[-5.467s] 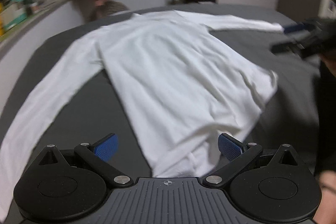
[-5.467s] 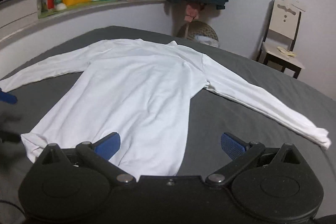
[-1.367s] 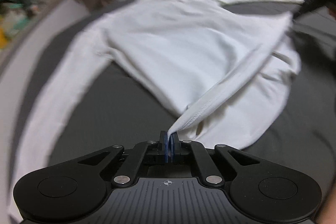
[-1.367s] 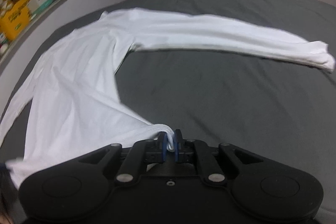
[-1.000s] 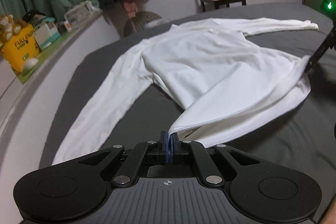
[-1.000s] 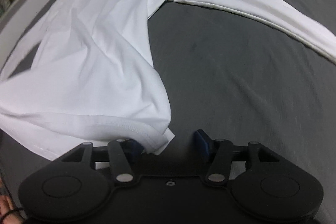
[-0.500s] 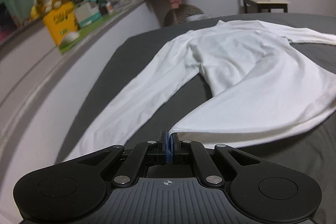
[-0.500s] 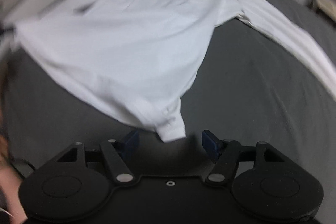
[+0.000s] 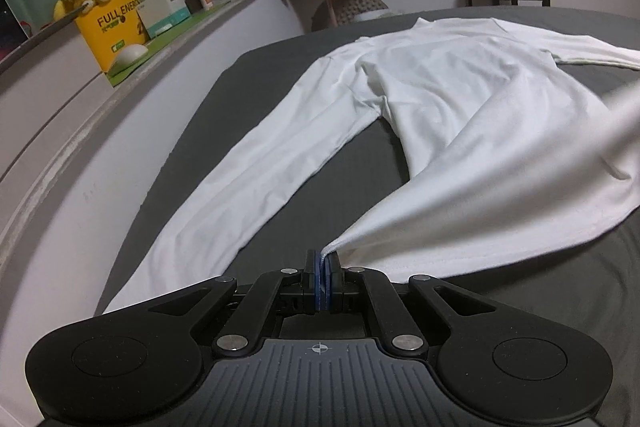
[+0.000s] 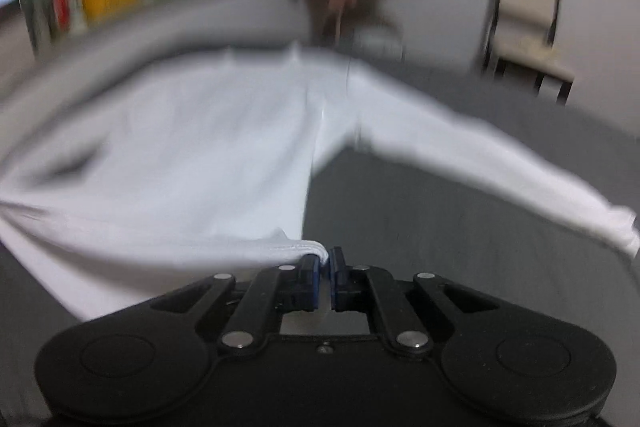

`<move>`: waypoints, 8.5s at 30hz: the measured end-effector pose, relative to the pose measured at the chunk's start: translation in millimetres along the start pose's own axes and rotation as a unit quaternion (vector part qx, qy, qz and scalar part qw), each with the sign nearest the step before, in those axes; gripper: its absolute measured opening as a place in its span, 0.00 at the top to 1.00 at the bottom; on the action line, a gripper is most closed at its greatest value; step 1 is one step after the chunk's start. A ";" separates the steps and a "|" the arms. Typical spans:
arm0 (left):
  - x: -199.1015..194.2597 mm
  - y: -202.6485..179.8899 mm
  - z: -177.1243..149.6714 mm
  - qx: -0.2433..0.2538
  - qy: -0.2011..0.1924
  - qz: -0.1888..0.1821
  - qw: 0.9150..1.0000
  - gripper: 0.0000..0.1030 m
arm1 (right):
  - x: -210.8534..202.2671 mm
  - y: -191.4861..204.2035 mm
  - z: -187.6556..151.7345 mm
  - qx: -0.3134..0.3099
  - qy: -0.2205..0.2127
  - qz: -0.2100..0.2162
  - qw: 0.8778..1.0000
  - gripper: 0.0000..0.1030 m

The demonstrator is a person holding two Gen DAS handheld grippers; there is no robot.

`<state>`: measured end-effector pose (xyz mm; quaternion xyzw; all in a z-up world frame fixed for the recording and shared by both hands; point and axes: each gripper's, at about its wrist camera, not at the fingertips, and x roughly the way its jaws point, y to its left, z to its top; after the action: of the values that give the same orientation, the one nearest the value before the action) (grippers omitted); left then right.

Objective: Fold clothes

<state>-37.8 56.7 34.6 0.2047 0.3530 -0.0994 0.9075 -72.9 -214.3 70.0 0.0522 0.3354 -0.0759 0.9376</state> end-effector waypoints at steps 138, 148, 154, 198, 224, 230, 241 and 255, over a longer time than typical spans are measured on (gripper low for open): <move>-33.5 -54.4 28.2 0.076 0.118 -0.144 0.980 0.31 | 178.4 -159.8 26.0 0.457 0.095 0.193 0.863 0.68; -44.8 -230.6 88.9 0.306 -0.076 -0.386 0.867 0.30 | 264.7 -167.4 31.0 0.533 0.039 0.192 0.823 0.75; 13.5 -291.1 103.2 0.282 -0.077 -0.450 0.844 0.30 | 272.0 -181.1 42.5 0.508 0.020 0.176 0.843 0.97; -30.8 -208.0 25.5 0.325 -0.062 -0.295 0.896 0.15 | 275.6 -176.4 38.6 0.449 0.030 0.191 0.872 0.95; 19.4 156.3 23.4 -0.198 0.118 0.084 0.969 0.15 | 117.2 14.0 57.3 0.185 -0.034 0.209 0.960 0.34; 60.0 192.2 -16.9 -0.287 0.073 0.104 0.949 0.15 | 117.3 62.5 12.2 0.177 -0.004 0.316 0.932 0.34; 90.7 210.2 -61.5 -0.344 0.058 0.157 0.924 0.15 | 129.5 57.2 -7.9 0.171 0.044 0.340 0.924 0.34; 128.9 211.6 -72.7 -0.405 0.079 0.189 0.891 0.64 | 128.1 61.5 -20.8 0.174 0.055 0.346 0.921 0.34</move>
<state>81.6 273.9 -37.9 -0.1109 0.3881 0.2425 0.8822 22.9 -164.5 -24.7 0.3310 0.3290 0.1987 0.8618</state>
